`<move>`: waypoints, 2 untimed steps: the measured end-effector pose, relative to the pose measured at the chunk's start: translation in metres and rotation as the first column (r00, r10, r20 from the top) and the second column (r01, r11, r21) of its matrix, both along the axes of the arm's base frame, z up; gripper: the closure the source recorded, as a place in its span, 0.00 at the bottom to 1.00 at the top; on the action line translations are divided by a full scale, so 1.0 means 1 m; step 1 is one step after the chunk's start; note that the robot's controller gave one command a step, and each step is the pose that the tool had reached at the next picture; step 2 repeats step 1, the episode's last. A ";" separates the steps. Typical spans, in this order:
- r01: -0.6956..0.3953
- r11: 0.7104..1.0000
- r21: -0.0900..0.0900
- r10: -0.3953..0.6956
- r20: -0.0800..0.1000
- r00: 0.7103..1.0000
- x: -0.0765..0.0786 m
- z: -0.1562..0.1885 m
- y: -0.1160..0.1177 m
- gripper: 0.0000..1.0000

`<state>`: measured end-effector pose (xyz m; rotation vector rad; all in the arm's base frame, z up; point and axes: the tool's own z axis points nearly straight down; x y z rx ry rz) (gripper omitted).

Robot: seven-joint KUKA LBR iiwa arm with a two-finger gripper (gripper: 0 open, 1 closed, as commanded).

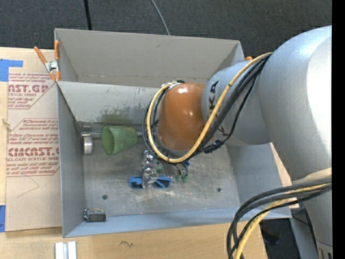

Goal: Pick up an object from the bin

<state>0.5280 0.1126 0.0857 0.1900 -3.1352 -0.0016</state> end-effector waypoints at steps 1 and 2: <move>-0.219 0.976 -0.001 0.219 0.009 0.976 -0.017 0.153 0.005 1.00; -0.219 0.976 -0.001 0.219 0.009 0.976 -0.017 0.153 0.005 1.00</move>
Offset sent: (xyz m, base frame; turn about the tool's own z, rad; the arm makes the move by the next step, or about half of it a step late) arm -0.0182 0.0034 0.1490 -0.2197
